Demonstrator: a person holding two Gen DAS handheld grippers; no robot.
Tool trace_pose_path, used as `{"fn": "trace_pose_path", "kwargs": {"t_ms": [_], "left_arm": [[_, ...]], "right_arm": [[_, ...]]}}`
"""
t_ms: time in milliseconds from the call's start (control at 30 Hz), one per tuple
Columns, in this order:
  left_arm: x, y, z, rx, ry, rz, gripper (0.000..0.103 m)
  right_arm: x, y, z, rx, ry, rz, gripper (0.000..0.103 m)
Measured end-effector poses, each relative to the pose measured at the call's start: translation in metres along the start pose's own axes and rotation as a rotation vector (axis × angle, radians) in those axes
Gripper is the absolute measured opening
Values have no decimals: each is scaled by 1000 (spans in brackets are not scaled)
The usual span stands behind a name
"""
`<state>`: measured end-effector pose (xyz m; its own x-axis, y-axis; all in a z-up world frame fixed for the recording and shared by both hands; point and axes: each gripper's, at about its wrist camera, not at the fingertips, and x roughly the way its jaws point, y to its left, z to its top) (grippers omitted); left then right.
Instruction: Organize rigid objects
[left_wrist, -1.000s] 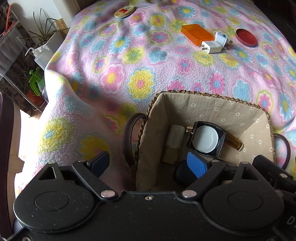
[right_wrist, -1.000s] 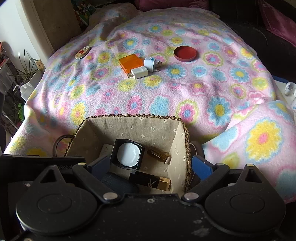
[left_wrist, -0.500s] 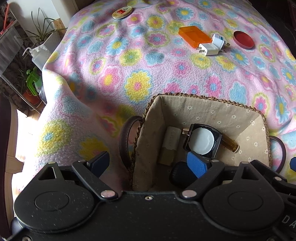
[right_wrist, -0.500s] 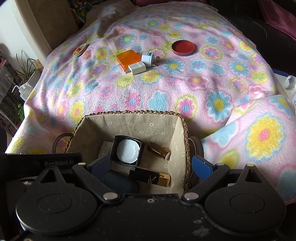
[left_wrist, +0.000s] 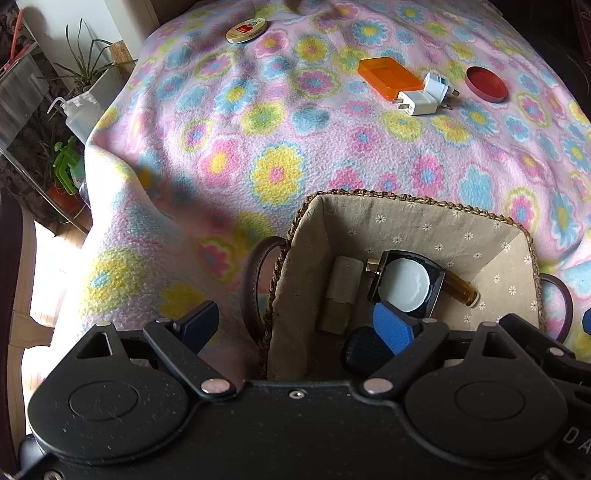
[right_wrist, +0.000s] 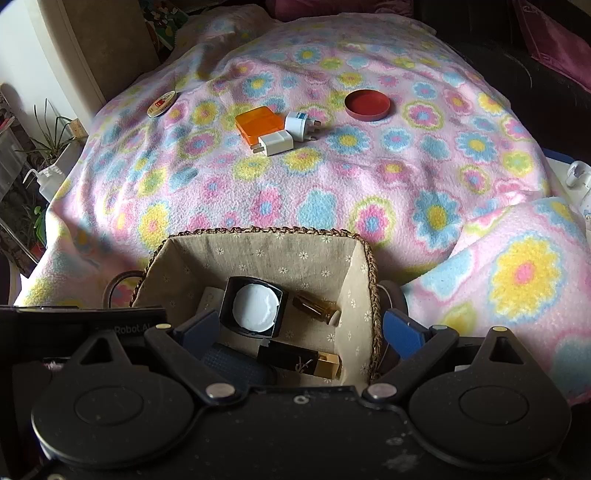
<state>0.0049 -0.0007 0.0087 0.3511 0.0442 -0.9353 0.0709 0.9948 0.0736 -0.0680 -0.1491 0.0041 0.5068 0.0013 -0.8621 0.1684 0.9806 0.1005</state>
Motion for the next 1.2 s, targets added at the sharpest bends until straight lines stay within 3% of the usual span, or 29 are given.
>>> {"fn": "trace_pose_path", "kwargs": {"t_ms": [333,433,600,900,1200], "left_arm": [[-7,-1,4,4,-12,-17,88],[-11,-3,13,32,-21,-41,88],[-13,-3,41,47,-46,-64,88],[5,-4,79,52,-48,-50,88],[41,-12,119,101,-34,-50,88]], "right_arm": [[-1,-2,4,9,15,9,96],[-2,-4,12,9,26,25,96],[0,-7,34,-39,-16,-19,96],[35,-21,79,-42,-42,-71,95],[88,-21,123,-33,-23,-67,93]]}}
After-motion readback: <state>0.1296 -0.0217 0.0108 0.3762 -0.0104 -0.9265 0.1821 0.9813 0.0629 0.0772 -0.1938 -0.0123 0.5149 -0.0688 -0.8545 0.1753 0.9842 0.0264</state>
